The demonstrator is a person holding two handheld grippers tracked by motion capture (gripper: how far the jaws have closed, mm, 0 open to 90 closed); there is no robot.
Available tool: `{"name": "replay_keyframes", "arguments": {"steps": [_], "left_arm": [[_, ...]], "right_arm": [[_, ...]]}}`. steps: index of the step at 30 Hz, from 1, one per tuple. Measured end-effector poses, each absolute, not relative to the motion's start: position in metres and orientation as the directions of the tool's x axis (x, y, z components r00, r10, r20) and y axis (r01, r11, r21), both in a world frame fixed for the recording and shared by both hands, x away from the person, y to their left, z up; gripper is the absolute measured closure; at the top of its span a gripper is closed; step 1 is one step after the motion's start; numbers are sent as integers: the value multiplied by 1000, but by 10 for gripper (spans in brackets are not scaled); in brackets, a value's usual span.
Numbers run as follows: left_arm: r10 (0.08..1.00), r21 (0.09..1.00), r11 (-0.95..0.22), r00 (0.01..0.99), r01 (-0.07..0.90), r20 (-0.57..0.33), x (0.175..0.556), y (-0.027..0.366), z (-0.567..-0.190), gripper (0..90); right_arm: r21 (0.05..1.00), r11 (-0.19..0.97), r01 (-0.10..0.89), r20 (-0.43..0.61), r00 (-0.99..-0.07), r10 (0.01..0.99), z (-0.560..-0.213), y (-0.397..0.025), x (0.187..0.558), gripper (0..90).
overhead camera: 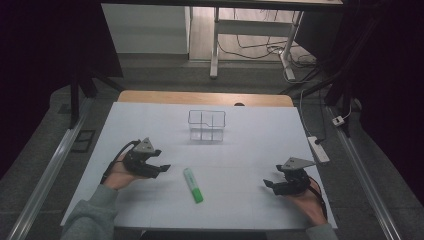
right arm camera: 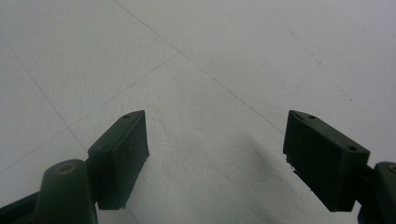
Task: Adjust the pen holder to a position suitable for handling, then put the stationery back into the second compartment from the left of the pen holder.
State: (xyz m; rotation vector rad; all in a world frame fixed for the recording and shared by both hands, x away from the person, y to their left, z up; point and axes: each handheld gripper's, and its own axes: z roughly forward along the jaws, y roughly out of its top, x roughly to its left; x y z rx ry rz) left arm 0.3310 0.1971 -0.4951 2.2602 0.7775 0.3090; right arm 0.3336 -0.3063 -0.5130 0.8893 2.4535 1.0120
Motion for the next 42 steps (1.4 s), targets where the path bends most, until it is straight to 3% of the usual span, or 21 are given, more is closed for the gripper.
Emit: {"name": "replay_keyframes", "arguments": {"steps": [16,42], "left_arm": [[415,662,-695,909,282,47,315,191,-480,323],[268,588,-792,959,164,94,311,142,-487,311]], "right_arm": [[721,552,418,-72,-748,660,-513,-306,333,222],[720,554,418,-72,-749,659,-514,-304,333,223]]}}
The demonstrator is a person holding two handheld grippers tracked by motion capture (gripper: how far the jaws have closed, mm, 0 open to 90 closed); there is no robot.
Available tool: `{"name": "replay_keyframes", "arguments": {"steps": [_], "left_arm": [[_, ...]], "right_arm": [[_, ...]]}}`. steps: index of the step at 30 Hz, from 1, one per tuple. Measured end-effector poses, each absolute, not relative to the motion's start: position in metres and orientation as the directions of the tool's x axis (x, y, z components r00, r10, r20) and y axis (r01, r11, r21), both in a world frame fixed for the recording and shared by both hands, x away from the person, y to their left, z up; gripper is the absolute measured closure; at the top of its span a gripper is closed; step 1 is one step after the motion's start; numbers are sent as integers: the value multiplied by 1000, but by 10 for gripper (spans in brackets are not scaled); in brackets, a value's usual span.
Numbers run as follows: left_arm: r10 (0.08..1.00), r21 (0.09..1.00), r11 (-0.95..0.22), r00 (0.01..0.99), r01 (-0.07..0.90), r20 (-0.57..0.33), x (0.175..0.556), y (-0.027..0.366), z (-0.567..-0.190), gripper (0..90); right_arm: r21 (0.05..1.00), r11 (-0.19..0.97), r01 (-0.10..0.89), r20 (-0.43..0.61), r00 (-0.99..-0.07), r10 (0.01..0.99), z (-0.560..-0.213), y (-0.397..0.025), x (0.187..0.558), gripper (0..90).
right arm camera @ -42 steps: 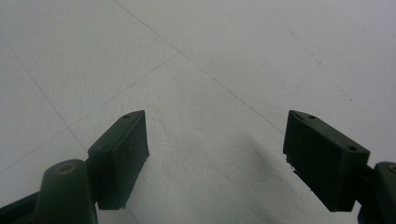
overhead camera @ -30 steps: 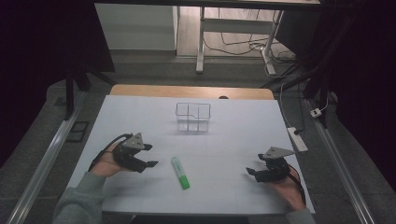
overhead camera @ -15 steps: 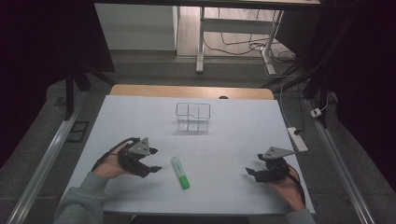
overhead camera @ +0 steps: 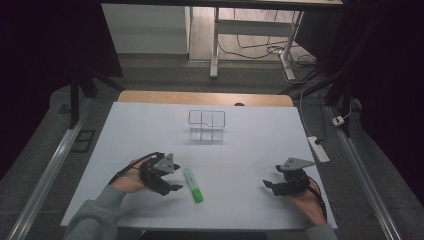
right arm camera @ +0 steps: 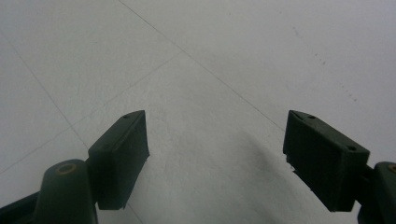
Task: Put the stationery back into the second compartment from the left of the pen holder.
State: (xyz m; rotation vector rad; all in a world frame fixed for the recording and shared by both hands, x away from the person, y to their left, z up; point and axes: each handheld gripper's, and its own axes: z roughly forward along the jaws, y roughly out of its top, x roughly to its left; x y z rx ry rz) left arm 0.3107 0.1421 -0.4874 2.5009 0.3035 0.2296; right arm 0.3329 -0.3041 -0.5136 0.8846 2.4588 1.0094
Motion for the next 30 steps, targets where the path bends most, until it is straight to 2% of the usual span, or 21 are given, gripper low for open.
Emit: {"name": "replay_keyframes", "arguments": {"steps": [7,19,24,30], "left_arm": [[213,577,-808,972,119,99,312,124,-487,309],[78,505,-863,993,20,93,329,102,-485,311],[-49,426,-900,992,-93,113,338,89,-487,288],[-143,385,-906,984,-174,107,342,79,-487,288]], "right_arm": [[717,557,420,-69,-752,656,-514,-304,333,223],[715,558,421,-68,-752,655,-515,-304,334,224],[712,561,423,-66,-754,653,-515,-304,334,224],[710,561,426,-64,-754,653,-516,-304,334,225]]}}
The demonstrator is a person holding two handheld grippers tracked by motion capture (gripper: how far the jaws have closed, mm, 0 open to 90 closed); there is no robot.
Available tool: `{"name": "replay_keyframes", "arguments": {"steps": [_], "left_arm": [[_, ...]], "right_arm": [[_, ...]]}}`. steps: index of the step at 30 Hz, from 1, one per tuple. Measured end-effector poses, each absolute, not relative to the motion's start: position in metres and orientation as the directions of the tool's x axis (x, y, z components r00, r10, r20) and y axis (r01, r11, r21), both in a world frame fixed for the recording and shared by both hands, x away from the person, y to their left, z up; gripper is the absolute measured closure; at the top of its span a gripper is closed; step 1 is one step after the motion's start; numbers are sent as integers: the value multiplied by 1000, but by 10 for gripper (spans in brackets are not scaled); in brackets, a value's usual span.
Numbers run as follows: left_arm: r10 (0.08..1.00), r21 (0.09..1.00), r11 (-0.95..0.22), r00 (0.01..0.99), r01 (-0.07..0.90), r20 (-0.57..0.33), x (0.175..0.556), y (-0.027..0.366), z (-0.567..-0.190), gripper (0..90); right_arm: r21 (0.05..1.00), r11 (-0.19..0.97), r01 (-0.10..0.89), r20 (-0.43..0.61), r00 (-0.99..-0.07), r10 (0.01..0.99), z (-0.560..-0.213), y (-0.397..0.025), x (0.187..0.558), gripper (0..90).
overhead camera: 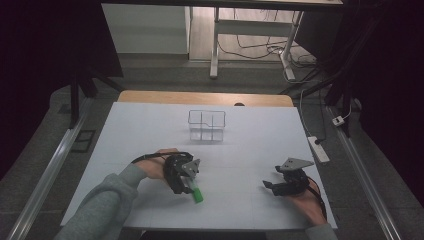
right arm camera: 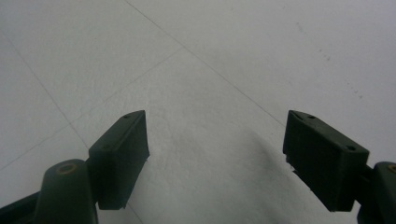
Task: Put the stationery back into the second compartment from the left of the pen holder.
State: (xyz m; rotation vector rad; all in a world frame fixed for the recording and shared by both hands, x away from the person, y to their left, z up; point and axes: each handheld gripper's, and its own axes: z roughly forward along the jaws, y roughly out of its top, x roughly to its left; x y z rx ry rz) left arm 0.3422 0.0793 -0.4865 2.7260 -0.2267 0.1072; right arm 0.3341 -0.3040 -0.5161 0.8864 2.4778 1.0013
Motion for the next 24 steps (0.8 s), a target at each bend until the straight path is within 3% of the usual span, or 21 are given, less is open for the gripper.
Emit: {"name": "replay_keyframes", "arguments": {"steps": [7,24], "left_arm": [[-228,344,-908,971,-240,76,349,72,-489,289],[-330,269,-904,943,-332,53,358,61,-504,304]], "right_arm": [[711,560,425,-63,-755,653,-516,-304,334,225],[706,564,429,-62,-756,652,-517,-303,335,225]]}}
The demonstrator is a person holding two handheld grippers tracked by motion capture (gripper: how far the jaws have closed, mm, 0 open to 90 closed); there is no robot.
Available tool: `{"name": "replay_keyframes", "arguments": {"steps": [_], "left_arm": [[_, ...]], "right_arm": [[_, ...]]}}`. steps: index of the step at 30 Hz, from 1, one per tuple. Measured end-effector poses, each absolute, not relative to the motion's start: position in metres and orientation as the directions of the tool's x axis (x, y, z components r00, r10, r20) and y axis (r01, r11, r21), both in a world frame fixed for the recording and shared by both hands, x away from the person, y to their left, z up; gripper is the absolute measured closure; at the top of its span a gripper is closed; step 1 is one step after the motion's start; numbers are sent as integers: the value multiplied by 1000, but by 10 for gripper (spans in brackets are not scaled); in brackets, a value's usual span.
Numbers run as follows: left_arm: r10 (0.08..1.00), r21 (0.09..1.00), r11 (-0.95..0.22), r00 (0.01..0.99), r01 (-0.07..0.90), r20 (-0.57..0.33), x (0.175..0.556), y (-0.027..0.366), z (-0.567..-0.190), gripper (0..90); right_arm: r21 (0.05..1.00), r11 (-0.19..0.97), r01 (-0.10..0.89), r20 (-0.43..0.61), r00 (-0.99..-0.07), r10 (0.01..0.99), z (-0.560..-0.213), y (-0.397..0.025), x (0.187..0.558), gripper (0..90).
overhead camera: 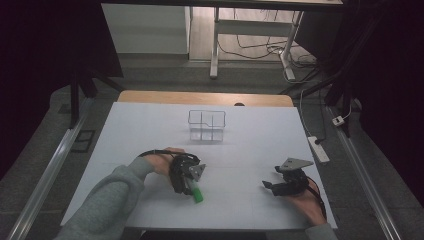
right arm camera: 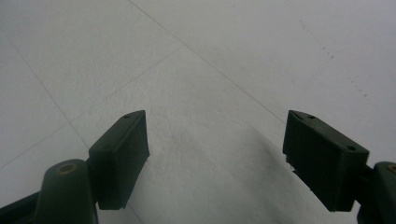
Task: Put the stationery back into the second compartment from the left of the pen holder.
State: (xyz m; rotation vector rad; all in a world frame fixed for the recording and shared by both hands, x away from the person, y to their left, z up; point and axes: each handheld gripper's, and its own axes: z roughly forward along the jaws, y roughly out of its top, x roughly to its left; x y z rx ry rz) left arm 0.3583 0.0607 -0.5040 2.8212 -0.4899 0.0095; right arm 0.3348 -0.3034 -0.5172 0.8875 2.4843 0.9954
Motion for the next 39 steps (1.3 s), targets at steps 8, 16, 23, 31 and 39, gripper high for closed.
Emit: {"name": "replay_keyframes", "arguments": {"steps": [8,16,23,31,39], "left_arm": [[-381,271,-888,924,-371,19,362,58,-505,404],[-413,292,-868,911,-402,26,364,63,-504,656],[-394,306,-871,919,-384,31,364,65,-504,660],[-256,390,-887,966,-248,32,366,81,-496,660],[-131,447,-884,991,-134,37,366,94,-490,660]], "right_arm": [[709,560,429,-59,-754,654,-517,-304,334,225],[710,560,427,-61,-755,653,-517,-304,334,225],[708,562,428,-62,-755,653,-517,-305,334,225],[710,560,428,-61,-754,654,-516,-304,334,225],[712,558,426,-63,-753,655,-516,-304,334,225]]}}
